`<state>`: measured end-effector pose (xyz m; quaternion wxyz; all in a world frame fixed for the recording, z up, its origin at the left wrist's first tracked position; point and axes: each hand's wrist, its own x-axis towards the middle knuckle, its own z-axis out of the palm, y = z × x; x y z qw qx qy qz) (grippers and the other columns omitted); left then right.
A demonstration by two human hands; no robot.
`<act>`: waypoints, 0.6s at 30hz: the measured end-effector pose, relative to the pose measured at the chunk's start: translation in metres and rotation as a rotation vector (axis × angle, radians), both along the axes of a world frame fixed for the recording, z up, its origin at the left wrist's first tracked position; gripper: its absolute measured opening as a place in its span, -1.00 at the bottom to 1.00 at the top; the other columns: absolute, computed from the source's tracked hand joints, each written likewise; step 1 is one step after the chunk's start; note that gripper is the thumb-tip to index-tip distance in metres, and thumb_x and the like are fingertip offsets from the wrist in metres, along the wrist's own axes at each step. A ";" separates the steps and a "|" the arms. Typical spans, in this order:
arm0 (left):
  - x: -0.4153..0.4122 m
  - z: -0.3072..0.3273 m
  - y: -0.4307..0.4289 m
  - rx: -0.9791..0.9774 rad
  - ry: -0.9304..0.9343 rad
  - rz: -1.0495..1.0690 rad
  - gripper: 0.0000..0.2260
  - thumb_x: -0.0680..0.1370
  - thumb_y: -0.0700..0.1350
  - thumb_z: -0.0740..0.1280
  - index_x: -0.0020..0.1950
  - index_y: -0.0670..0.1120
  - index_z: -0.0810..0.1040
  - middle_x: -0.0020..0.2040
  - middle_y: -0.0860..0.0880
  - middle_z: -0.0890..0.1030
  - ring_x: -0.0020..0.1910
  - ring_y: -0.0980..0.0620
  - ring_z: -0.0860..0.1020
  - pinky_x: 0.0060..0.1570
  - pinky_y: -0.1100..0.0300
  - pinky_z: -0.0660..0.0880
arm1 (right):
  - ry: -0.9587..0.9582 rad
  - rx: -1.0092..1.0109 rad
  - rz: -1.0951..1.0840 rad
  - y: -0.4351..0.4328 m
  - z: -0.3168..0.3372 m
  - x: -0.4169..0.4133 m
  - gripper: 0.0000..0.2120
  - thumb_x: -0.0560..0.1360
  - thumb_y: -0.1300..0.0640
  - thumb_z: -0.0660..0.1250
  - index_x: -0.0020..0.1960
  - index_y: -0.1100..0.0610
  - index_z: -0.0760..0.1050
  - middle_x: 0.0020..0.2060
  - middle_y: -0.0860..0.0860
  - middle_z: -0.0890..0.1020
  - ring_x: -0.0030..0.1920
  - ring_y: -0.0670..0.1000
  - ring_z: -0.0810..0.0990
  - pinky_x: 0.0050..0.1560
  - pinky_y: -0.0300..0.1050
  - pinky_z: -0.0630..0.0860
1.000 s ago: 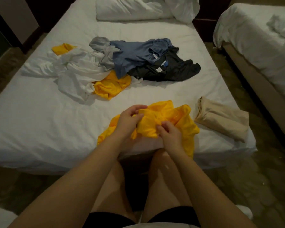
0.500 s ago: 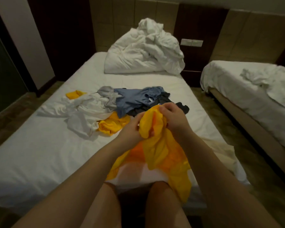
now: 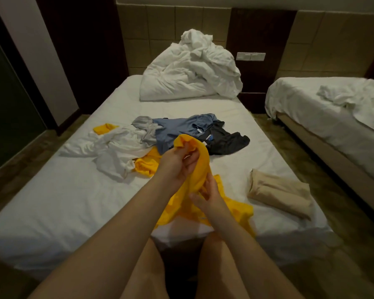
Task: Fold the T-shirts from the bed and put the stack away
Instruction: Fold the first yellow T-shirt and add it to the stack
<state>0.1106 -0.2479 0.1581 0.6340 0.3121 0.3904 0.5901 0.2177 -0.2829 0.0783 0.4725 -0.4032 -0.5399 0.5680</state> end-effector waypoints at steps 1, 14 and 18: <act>0.001 0.000 0.000 0.010 -0.004 -0.019 -0.83 0.62 -0.17 0.14 -0.04 -0.18 0.50 -0.07 -0.11 0.59 -0.07 -0.02 0.58 -0.11 0.13 0.59 | -0.001 0.011 -0.019 -0.001 -0.001 -0.001 -0.34 0.19 0.00 0.48 0.24 -0.05 0.31 0.12 -0.17 0.50 0.14 -0.14 0.50 0.03 -0.25 0.53; -0.014 -0.017 0.005 0.157 0.779 0.059 -0.28 0.46 0.02 0.40 0.50 0.10 0.07 0.46 -0.03 0.26 0.40 -0.07 0.29 0.34 -0.06 0.32 | -0.253 0.049 -0.432 0.026 0.026 0.014 -0.72 0.60 0.10 0.17 -0.16 0.26 0.49 -0.34 0.10 0.48 -0.27 0.01 0.43 -0.22 -0.02 0.37; -0.013 -0.022 -0.006 0.624 1.353 -0.202 -0.10 0.31 0.10 0.52 0.42 0.25 -0.04 0.52 -0.01 0.11 0.49 -0.03 0.08 0.42 0.02 0.13 | -0.289 0.097 -0.277 0.033 0.062 0.024 -0.87 0.55 0.19 0.25 0.01 0.21 0.54 -0.17 0.10 0.59 -0.14 -0.01 0.52 -0.12 -0.11 0.48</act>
